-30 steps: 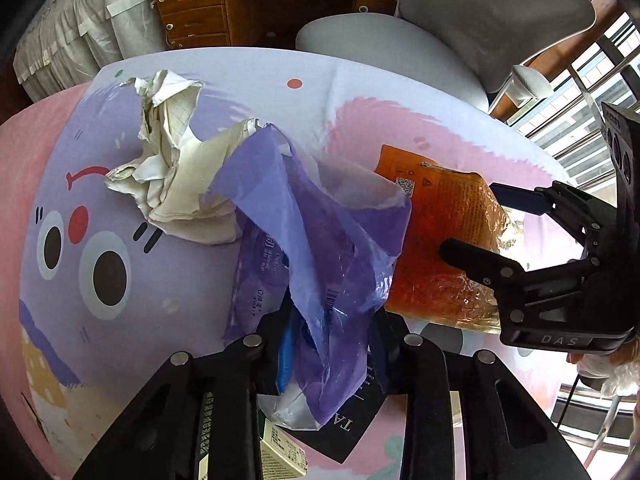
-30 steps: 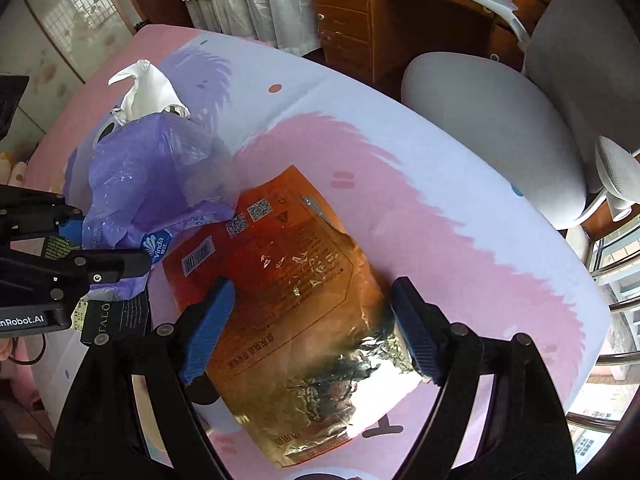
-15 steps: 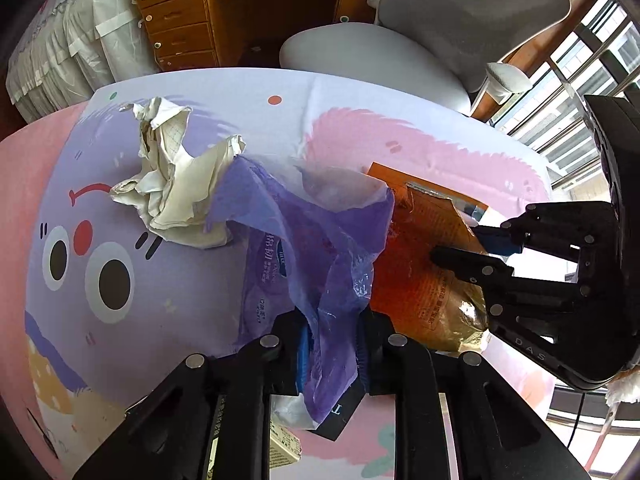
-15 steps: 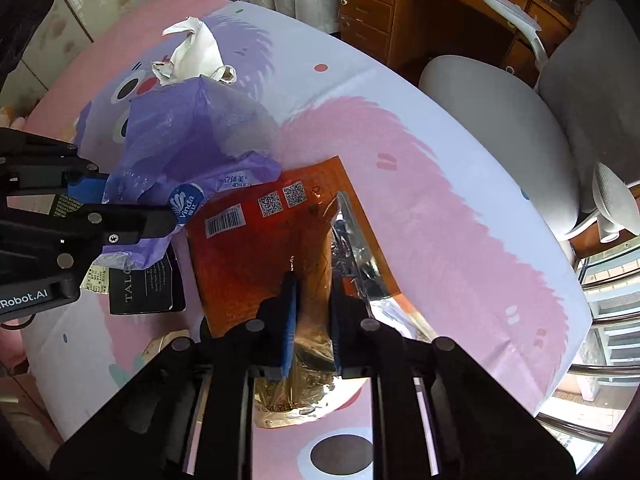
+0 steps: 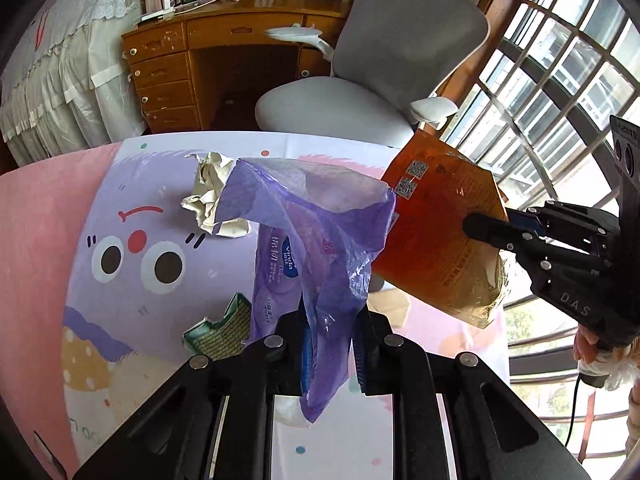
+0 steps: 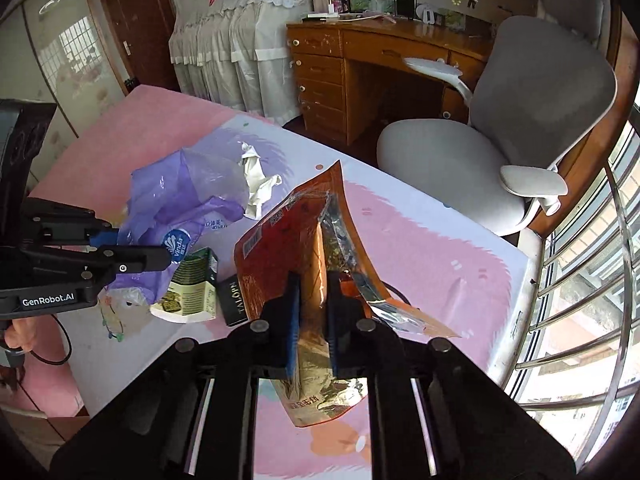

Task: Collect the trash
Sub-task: 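Carry the purple bag and orange-gold packet down over the trash bin with both tools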

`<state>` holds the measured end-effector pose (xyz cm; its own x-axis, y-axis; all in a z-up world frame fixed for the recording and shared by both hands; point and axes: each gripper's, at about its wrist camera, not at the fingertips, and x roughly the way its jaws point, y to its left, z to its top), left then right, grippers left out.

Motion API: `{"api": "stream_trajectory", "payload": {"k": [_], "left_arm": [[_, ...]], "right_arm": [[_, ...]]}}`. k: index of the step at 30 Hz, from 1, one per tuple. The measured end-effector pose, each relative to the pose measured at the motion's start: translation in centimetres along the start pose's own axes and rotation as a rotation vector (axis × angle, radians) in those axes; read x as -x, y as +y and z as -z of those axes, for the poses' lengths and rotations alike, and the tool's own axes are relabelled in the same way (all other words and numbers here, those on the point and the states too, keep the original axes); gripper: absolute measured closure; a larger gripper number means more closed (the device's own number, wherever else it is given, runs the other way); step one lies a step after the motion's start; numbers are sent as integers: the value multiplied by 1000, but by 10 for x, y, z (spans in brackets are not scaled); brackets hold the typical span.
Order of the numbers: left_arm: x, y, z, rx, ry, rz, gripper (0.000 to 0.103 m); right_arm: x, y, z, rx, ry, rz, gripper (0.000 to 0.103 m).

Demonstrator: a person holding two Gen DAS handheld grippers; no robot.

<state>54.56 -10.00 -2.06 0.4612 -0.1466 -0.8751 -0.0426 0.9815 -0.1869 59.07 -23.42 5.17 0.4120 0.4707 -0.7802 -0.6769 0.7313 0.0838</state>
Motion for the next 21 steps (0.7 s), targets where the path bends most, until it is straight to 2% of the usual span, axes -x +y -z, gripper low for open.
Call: {"api": "stream_trajectory", "payload": {"k": [6,10,16,21], "left_arm": [[93,14,84,-73,-22,59,87],[145,41,152,-116,-28,87,87],[194,99,248,-167,-28,131,87],[223,135,321,-215,-37,170,87]], "right_arm": [[84,74,59,-123,-57,8,94],[127,149,109,-202,-85,35,94],[159,263,175,-301,-112,100,94],[170,354,233,-396,-104,169,94]]}}
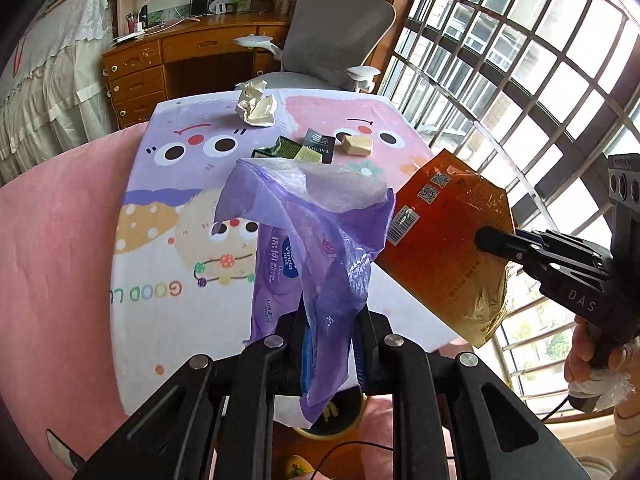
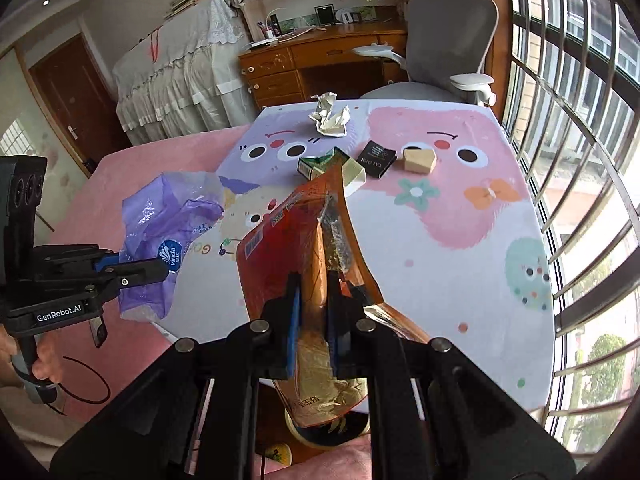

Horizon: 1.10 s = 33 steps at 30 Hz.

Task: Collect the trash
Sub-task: 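Carry the purple bag and orange-gold packet down over the trash bin with both tools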

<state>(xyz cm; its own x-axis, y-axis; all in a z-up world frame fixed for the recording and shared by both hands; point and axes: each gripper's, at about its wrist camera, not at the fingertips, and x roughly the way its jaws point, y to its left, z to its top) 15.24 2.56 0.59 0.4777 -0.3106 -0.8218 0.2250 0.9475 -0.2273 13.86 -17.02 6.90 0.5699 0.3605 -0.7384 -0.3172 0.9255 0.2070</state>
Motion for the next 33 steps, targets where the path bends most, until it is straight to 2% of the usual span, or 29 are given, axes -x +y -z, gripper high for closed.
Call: {"api": "stream_trajectory", "payload": {"k": [4,9,16,20,25,28,33], "left_arm": [[22,4,64,-58,31,21,87],[37,6,128,-78,106,60,87],[29,-9,193,-113,180,88,87],[7,-27,216,-94,239,89,87],[-32,-44,249,-85,302,59,87],[-69,-49,277,-95,329,30,87],[-151,-37,320,-19,379,23,87]], "right_arm": [[27,38,73,-61,31,39,94],[52,67,148,-100,126,78,94],[57,69,206,-122,232,147,94],[33,47,217,-156,282,166,94],[-11,20,255,-220,344,169,94],[-55,0,290,-245,386,167,94],[-135,-29,353,-295,440,193,94]]}}
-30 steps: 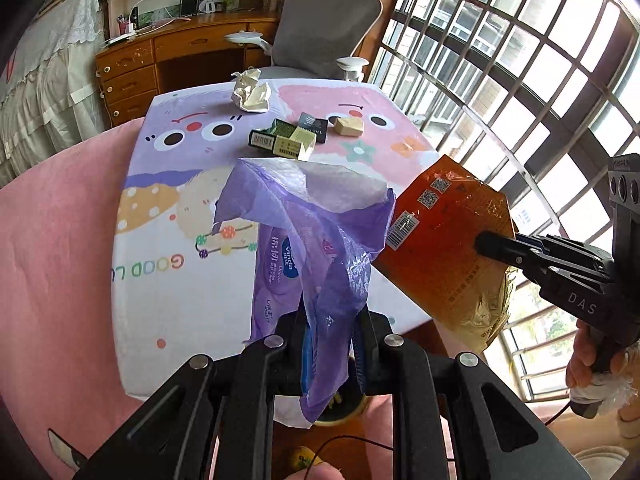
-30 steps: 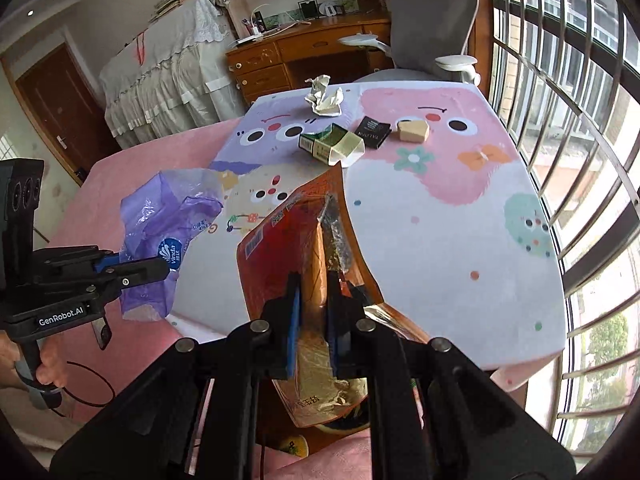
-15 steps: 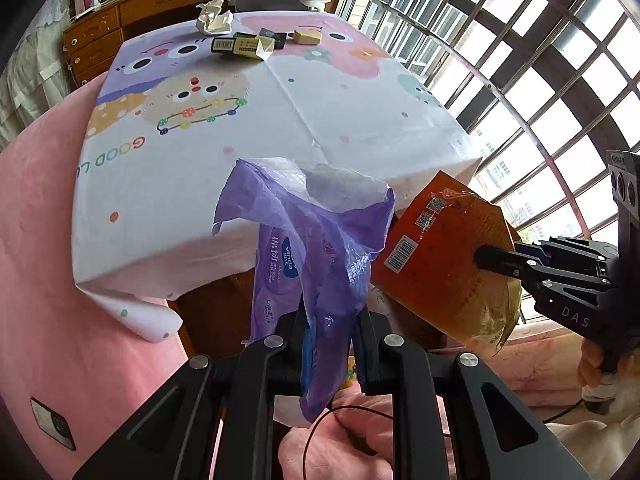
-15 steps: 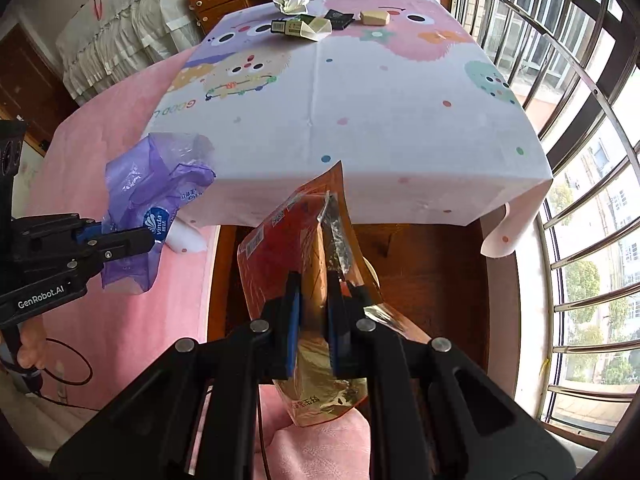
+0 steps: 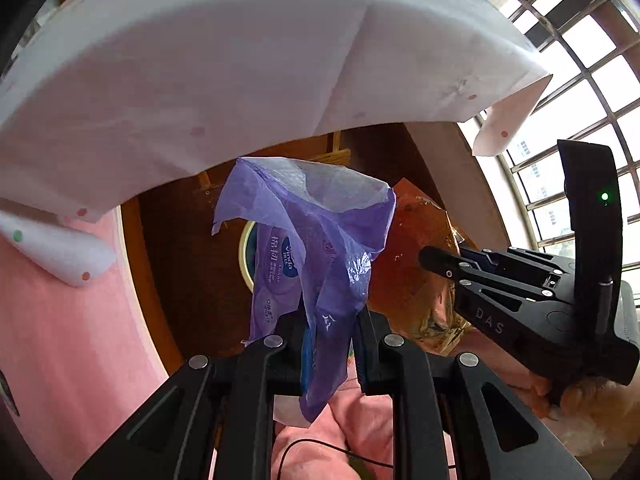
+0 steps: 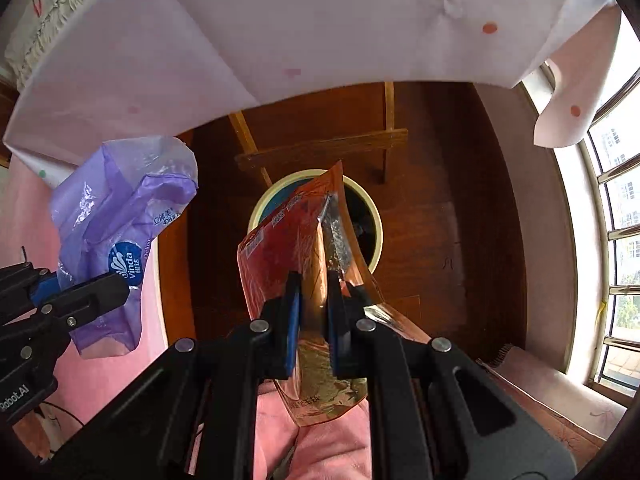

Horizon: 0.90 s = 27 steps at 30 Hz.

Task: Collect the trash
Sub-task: 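Carry the purple bag and orange-gold packet down over the trash bin with both tools, then open the left tool to drop the purple bag while the right tool drops the packet into the bin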

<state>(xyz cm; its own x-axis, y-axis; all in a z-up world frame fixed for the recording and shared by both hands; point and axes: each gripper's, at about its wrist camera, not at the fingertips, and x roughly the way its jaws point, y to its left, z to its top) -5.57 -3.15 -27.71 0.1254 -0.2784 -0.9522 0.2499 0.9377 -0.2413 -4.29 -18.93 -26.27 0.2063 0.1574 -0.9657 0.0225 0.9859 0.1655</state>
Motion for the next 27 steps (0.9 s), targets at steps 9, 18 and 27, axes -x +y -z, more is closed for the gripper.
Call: {"api": "stream_trajectory", "payload": {"k": [9,18,27], "left_arm": [[-136,37,-2,75,26,0,87],[-179,57,-8,45,52,27,47],[-171,66,-15,46,46,-12,23]], "right_arm": [[-130,-32,12,-145,63,14,93],[-181,-34,6,-200,54,36,93],[-182,-29,-14,-200,71,-45,55]]}}
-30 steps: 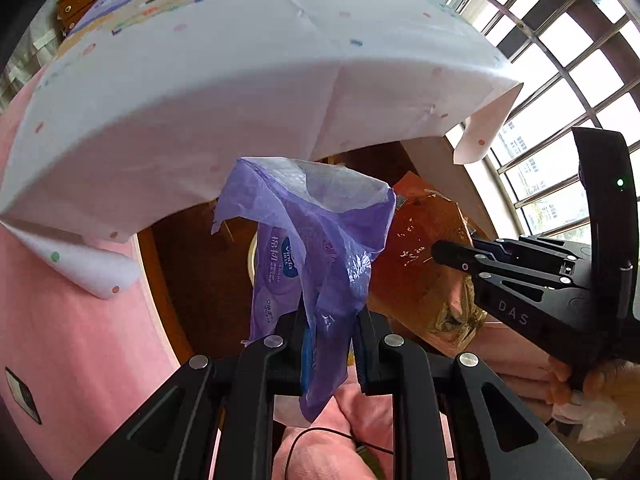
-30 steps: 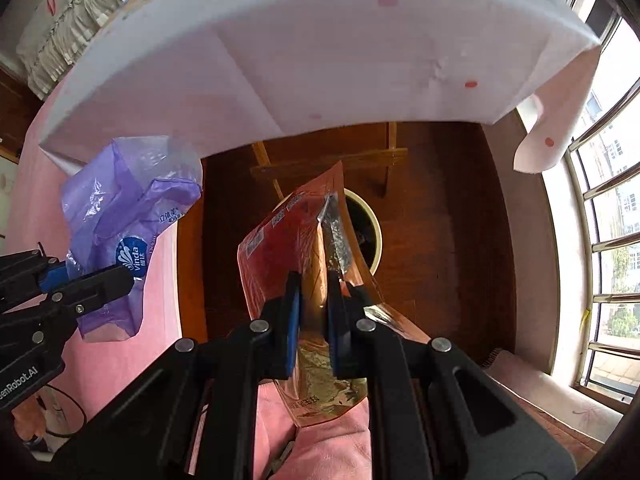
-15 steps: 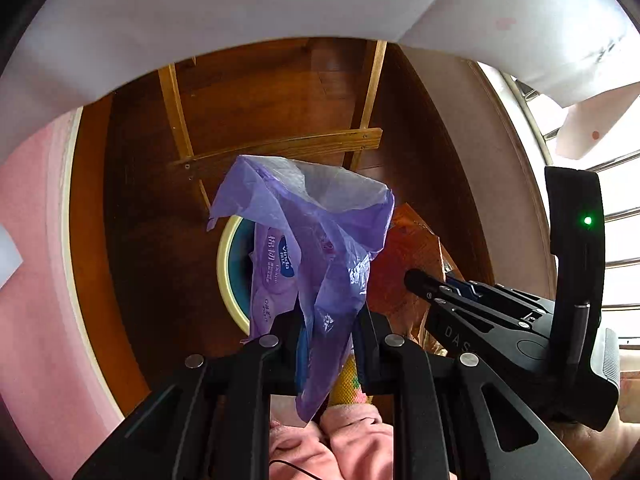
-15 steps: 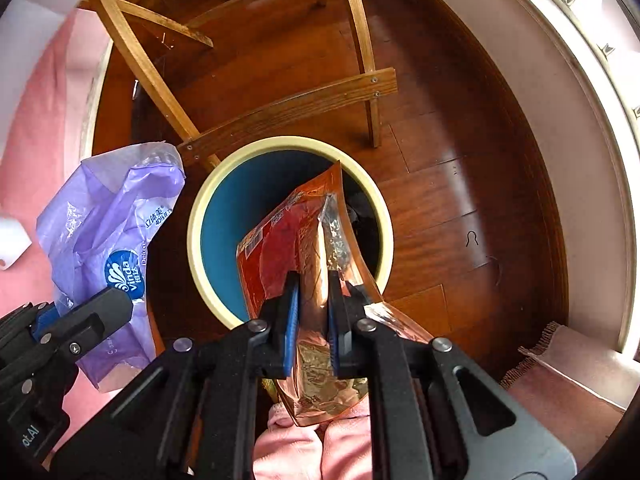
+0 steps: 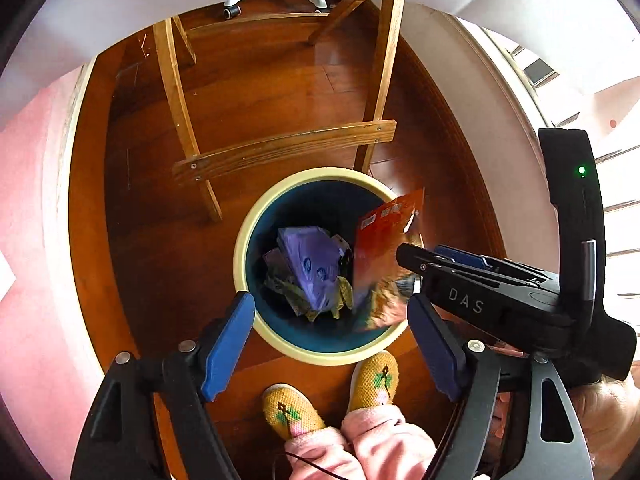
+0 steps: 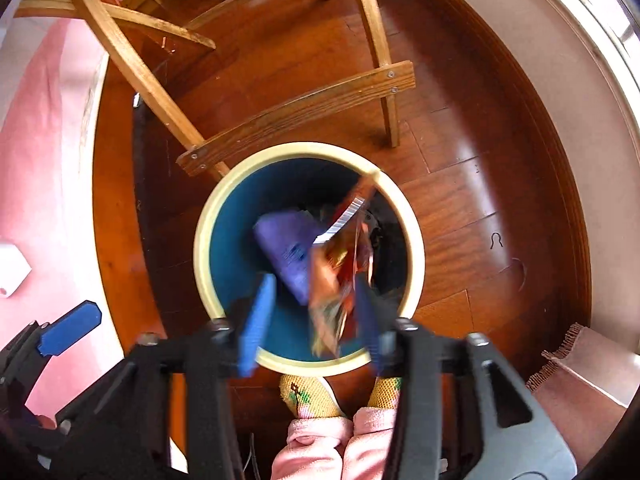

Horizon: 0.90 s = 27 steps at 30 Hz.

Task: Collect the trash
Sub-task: 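Open the left tool to drop the purple bag while the right tool drops the packet into the bin, then raise both tools back over the table toward the remaining trash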

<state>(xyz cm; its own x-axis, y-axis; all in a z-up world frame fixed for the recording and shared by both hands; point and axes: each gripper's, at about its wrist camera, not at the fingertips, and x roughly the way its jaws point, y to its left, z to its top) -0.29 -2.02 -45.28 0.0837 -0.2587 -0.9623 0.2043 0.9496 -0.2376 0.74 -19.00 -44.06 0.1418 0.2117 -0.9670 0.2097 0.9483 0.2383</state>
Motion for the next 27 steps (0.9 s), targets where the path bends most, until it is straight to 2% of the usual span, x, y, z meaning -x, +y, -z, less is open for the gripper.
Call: {"api": "stream_trajectory", "payload": {"k": [6,10,16,27], "left_arm": [[30,14,7,54,-17,-33,23],[67,18,13,68,-35,-56,23],[150,6,17,50,-108,-88,23],[313,-38,8,42,-277,-118,23]], "right_arm": [[23,19,-1,42,5,-11,55],[58,29,3,53,4,-35,55],[133,48,8,100,-23,-76,54],[284,84,12,240,-134,-124,54]]}}
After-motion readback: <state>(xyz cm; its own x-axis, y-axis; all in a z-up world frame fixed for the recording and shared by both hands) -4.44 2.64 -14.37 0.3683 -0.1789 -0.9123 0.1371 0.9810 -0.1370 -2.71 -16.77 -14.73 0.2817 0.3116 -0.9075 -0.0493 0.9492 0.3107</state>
